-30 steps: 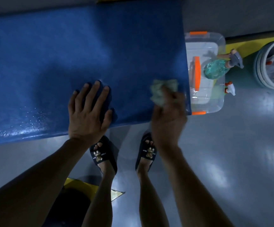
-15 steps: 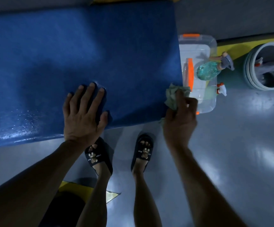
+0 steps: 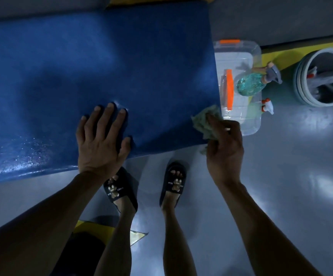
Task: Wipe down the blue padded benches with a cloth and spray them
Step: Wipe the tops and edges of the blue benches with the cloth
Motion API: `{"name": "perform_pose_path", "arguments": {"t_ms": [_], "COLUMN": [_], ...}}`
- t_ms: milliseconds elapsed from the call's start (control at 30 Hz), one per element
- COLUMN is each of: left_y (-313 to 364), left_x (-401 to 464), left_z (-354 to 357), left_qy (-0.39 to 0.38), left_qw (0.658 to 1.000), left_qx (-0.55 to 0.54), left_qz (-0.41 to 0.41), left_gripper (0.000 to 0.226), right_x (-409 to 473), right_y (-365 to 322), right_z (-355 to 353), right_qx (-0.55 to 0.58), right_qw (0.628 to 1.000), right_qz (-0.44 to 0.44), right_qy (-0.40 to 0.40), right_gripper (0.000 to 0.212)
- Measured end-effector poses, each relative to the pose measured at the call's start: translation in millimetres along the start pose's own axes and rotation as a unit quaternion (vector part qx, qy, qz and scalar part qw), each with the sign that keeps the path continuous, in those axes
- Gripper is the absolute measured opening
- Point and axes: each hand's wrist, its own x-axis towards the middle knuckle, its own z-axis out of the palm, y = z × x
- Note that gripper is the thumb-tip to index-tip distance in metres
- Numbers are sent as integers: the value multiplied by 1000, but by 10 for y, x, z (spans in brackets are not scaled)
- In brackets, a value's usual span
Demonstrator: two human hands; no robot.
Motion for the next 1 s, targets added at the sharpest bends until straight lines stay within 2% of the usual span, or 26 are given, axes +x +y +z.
{"name": "perform_pose_path", "arguments": {"t_ms": [67,133,167,267,367,433,500,633,667,733,767,800,833,900,1000], "left_y": [15,16,23,21,23,29,12,12,12,12,6,1,0,6,12], "left_x": [7,9,11,16,10,19,14,19,25,29,25,22,23,25,21], "left_z": [-8,-24,-29,-35,-28,-18,-12,-25,-32,-32,-27,-17,-8,1,-8], "left_qy": [-6,-19,-25,-28,-20,-13,-14,-27,-30,-31,-29,-25,-23,-27,-33], "left_qw": [1000,1000,999,999,999,1000,1000,1000,1000,1000,1000,1000,1000,1000,999], "left_qx": [-8,-17,-25,-31,-22,-13,-6,-2,-3,-6,-6,-4,-3,-4,-16], "left_qz": [-1,-6,-8,-7,-12,-7,-2,-5,-6,-4,-4,-3,-3,-3,-7], "left_gripper": [66,66,67,67,67,65,65,66,66,66,66,66,66,66,66], "right_x": [16,-66,-143,-376,-201,7,208,395,446,579,633,662,645,495,48], "right_y": [-160,-521,-713,-1111,-806,-404,-132,-117,-150,-196,-227,-292,-389,-625,-954], "right_z": [168,387,482,602,434,238,72,118,163,248,287,320,343,391,557], "right_qx": [17,35,39,7,-48,-80,-80,-29,-2,42,41,21,-2,-16,-56], "right_qw": [991,984,990,998,974,969,983,999,995,964,947,943,951,979,997], "right_qz": [104,128,97,-46,-187,-208,-146,25,87,242,296,308,283,173,-36], "right_qy": [88,118,100,-31,-114,-107,-72,11,41,101,116,123,126,104,-30], "right_gripper": [63,59,57,50,48,52,55,60,60,55,53,53,55,60,56]}}
